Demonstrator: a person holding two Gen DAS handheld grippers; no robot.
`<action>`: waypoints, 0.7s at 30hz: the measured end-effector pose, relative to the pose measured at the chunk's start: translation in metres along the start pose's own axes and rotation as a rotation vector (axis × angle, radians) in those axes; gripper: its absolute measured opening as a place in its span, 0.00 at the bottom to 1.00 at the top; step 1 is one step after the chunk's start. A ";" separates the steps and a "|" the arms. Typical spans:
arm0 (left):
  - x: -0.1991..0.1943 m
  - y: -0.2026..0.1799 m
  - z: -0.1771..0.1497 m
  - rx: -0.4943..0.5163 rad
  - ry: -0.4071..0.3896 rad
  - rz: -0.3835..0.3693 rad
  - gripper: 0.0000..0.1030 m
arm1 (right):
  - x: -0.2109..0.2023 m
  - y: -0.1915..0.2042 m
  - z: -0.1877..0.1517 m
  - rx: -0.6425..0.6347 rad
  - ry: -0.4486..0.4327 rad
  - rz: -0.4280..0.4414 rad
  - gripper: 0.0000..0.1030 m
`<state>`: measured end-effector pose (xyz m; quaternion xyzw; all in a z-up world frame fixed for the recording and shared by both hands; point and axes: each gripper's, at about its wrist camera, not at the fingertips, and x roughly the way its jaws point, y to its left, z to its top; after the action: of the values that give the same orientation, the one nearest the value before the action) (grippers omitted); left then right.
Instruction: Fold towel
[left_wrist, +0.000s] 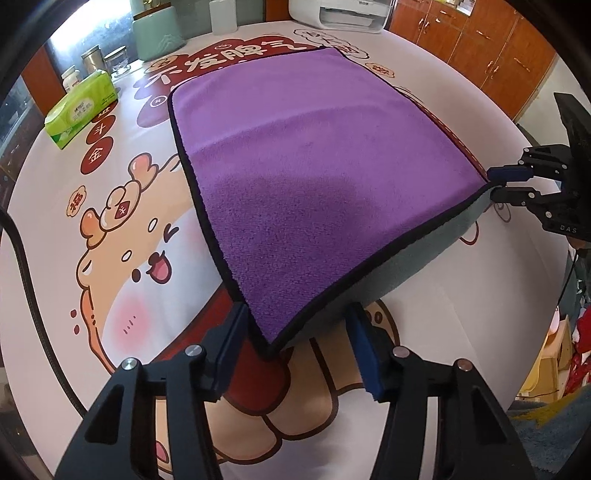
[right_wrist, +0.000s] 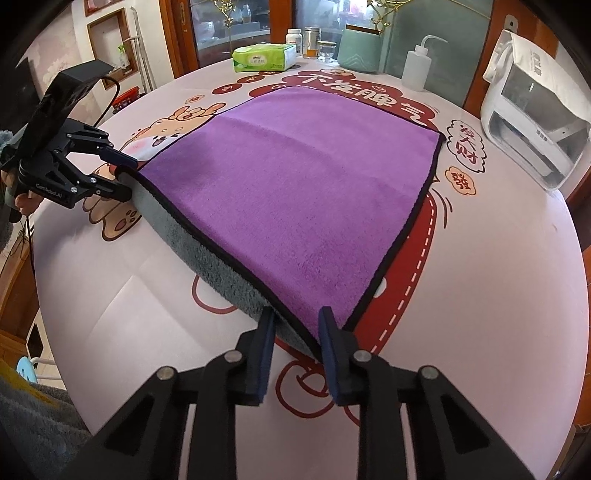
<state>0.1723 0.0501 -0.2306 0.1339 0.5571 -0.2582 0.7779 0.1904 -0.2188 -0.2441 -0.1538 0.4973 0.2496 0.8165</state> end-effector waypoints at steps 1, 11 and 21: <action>0.000 0.000 0.000 0.001 0.000 -0.004 0.51 | 0.000 0.001 0.000 -0.006 0.002 -0.004 0.22; 0.000 0.002 -0.001 -0.015 0.018 -0.038 0.42 | 0.001 0.006 -0.001 -0.055 0.010 -0.048 0.17; -0.002 0.004 -0.001 -0.042 0.029 -0.030 0.20 | -0.002 0.009 -0.001 -0.058 0.005 -0.067 0.13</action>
<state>0.1736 0.0540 -0.2296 0.1127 0.5758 -0.2561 0.7682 0.1839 -0.2129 -0.2431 -0.1948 0.4866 0.2360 0.8183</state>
